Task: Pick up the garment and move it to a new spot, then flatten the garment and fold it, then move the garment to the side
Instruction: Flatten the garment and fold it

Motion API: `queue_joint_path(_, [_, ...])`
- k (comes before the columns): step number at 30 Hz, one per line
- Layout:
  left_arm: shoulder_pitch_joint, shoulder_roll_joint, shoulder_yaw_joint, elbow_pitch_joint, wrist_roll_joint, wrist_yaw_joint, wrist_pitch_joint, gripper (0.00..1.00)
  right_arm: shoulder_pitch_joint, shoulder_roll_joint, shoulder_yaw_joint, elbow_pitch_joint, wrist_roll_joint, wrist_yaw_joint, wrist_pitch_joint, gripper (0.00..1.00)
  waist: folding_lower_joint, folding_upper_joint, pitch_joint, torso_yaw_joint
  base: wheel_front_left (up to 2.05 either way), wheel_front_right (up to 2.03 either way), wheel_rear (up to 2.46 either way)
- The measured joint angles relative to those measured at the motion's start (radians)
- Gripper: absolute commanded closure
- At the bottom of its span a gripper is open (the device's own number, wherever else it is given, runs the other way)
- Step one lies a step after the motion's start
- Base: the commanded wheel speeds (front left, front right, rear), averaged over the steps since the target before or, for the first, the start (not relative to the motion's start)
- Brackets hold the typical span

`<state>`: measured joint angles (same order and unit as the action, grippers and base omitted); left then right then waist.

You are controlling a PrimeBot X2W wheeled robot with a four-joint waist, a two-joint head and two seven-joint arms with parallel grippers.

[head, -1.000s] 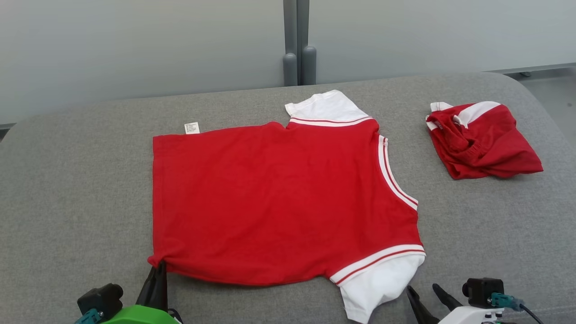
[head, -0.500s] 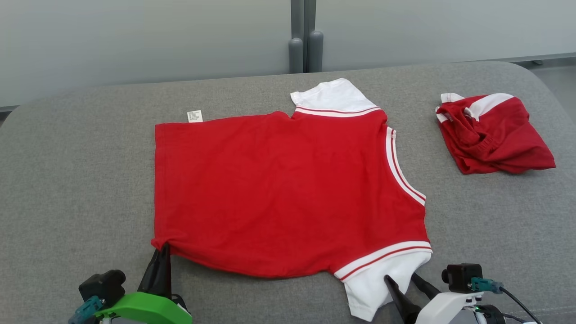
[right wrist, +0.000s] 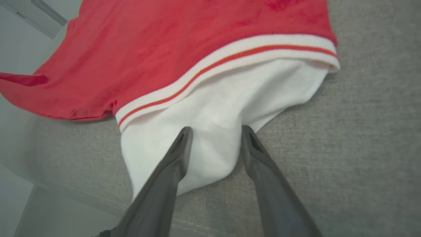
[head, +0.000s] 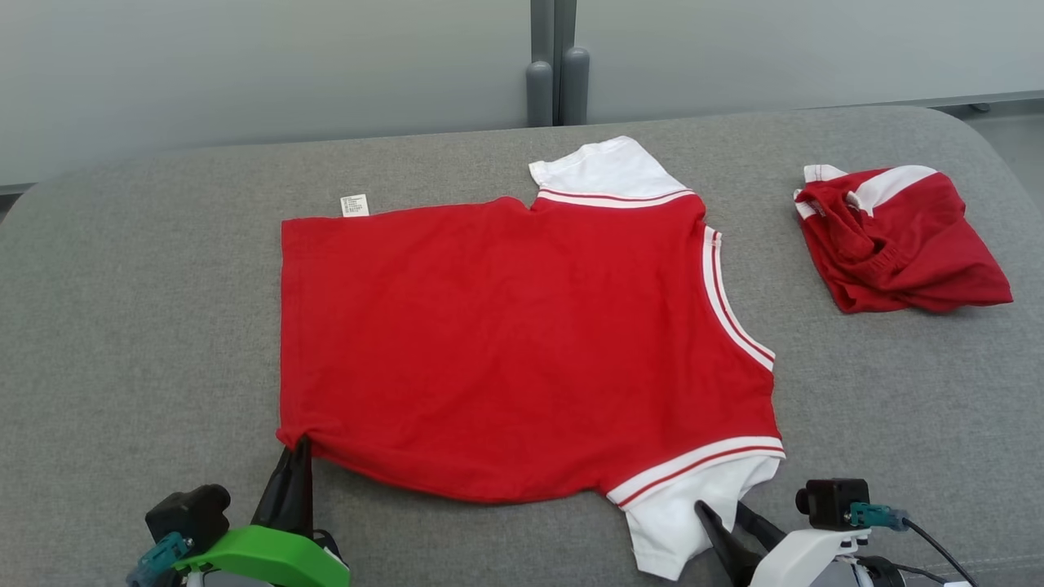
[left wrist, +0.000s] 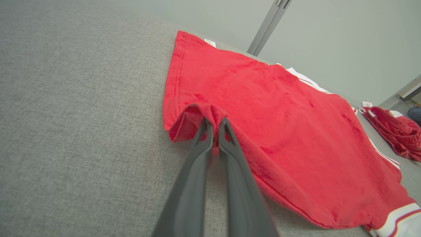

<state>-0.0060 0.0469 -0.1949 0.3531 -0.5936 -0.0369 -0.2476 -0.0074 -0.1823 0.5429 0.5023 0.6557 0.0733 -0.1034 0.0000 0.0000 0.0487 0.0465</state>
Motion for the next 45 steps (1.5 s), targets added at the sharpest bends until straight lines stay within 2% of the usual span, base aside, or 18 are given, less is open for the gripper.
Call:
queue_joint_path(1, [0.000, 0.000, 0.001, 0.000, 0.000, 0.000, 0.000, 1.00, 0.000, 0.002, -0.002, 0.003, 0.006, 0.000, -0.001, 0.53, 0.0000, 0.0000, 0.000, -0.001, 0.00, 0.00, 0.00])
queue_joint_path(2, [0.000, 0.000, 0.002, 0.000, 0.000, 0.000, 0.000, 1.00, 0.000, 0.002, -0.002, 0.007, 0.008, 0.005, -0.001, 0.53, 0.0000, 0.0000, 0.000, -0.002, 0.00, 0.00, 0.00])
queue_joint_path(4, [0.000, 0.000, 0.012, -0.002, 0.000, 0.001, 0.000, 1.00, -0.003, 0.003, 0.002, 0.015, 0.008, 0.007, -0.001, 0.62, -0.0001, 0.0000, 0.000, -0.007, 0.00, 0.00, 0.00])
queue_joint_path(6, [0.000, 0.000, 0.012, -0.003, 0.000, 0.001, -0.001, 1.00, -0.005, 0.011, -0.005, 0.024, 0.019, 0.011, -0.003, 0.76, 0.0000, 0.0000, 0.000, -0.012, 0.00, 0.00, 0.00])
queue_joint_path(8, [0.000, -0.001, 0.011, -0.003, 0.000, 0.001, -0.001, 1.00, -0.006, 0.014, -0.004, 0.030, 0.021, 0.016, -0.006, 0.98, 0.0000, 0.0000, 0.001, -0.015, 0.00, 0.00, 0.00])
queue_joint_path(9, [0.000, -0.001, 0.011, -0.003, 0.000, 0.001, -0.001, 1.00, -0.007, 0.016, -0.004, 0.032, 0.021, 0.020, -0.007, 1.00, 0.0000, 0.0000, 0.001, -0.016, 0.00, 0.00, 0.00])
queue_joint_path(17, [0.000, -0.001, 0.019, -0.012, 0.000, 0.001, -0.001, 1.00, -0.041, 0.007, -0.011, 0.031, 0.021, 0.025, -0.040, 1.00, 0.0000, 0.0000, -0.001, -0.023, 0.00, 0.00, 0.00])
queue_joint_path(22, [0.000, -0.001, 0.036, -0.049, 0.005, 0.001, -0.001, 1.00, -0.062, -0.006, -0.031, -0.014, 0.024, 0.031, -0.072, 1.00, 0.0000, 0.0000, -0.004, -0.027, 0.00, 0.00, 0.00])
queue_joint_path(26, [0.000, -0.001, 0.042, -0.077, 0.009, 0.001, -0.001, 1.00, -0.069, -0.006, -0.054, -0.057, 0.071, 0.037, -0.071, 1.00, 0.0000, 0.0000, -0.004, -0.030, 0.00, 0.00, 0.00])
queue_joint_path(32, [-0.005, -0.001, 0.034, -0.075, 0.022, 0.001, -0.001, 1.00, -0.090, -0.016, -0.055, -0.094, 0.130, 0.041, -0.004, 1.00, 0.0000, 0.0000, 0.002, -0.037, 0.00, 0.00, 0.00])
queue_joint_path(39, [-0.116, 0.001, 0.038, -0.054, 0.035, 0.004, 0.000, 1.00, -0.246, -0.045, -0.084, -0.111, 0.137, 0.041, 0.067, 1.00, 0.0000, 0.0000, 0.033, -0.039, 0.00, 0.00, 0.00])
queue_joint_path(45, [-0.207, 0.005, 0.046, 0.010, 0.043, 0.021, 0.029, 1.00, -0.376, -0.061, -0.080, -0.074, 0.135, 0.036, 0.174, 1.00, 0.0000, 0.0000, 0.073, -0.036, 0.00, 0.00, 0.00])
